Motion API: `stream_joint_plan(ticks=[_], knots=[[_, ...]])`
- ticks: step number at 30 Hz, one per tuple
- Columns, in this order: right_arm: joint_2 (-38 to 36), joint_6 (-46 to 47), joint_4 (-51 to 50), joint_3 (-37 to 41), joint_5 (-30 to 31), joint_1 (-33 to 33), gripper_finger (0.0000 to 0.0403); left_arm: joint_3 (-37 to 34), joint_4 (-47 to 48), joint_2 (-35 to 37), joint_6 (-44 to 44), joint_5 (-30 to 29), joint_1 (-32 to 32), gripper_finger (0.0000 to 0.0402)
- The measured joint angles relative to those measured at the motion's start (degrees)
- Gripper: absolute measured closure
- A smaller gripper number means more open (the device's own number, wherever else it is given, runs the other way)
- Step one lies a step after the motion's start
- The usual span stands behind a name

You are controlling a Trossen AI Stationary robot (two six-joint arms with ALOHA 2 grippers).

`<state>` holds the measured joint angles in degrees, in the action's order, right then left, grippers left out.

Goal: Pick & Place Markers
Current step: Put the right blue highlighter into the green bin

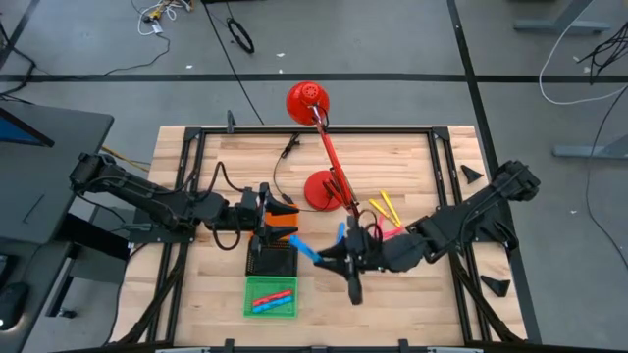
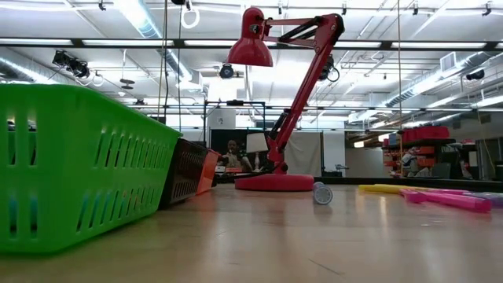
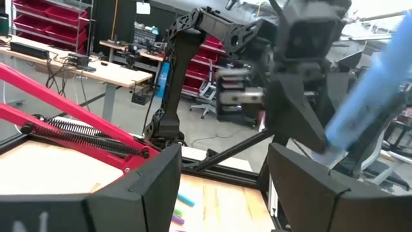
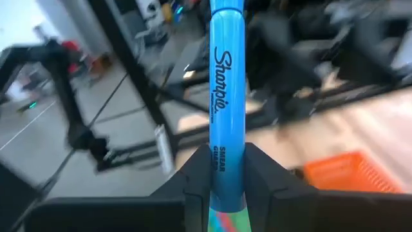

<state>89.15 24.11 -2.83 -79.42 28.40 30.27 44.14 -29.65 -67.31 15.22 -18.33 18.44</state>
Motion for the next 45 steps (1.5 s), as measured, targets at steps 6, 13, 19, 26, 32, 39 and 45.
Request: stream_joint_plan(ticks=[6,13,19,26,32,39,45], knots=[[0.03,-4.1,6.23,0.0,2.73,-2.83,0.0346,0.0,-0.62,0.0,-1.41,-0.03,0.0,0.0165],[0.04,-7.12,9.36,0.0,2.69,-4.67,0.0346,0.52,-4.96,0.0,-1.97,0.86,0.0,0.0165],[0.04,-7.16,9.27,0.0,2.67,-4.71,0.0346,7.9,1.93,0.0,-3.72,1.81,0.0,0.0165],[0.04,-8.65,10.11,0.0,2.67,-4.66,0.0346,15.89,13.61,-0.2,-3.87,3.61,0.11,0.0165],[0.1,-9.74,10.12,0.02,2.67,-5.0,0.0346,17.55,13.66,-0.2,-3.32,5.78,1.53,0.0165],[0.1,-9.79,10.82,0.03,2.63,-5.34,0.0346,17.77,12.94,-2.08,-1.77,4.16,1.95,0.0165],[0.1,-9.83,10.81,0.04,2.64,-5.34,0.0346,17.64,13.08,-3.53,-1.49,1.94,1.58,0.0165]])
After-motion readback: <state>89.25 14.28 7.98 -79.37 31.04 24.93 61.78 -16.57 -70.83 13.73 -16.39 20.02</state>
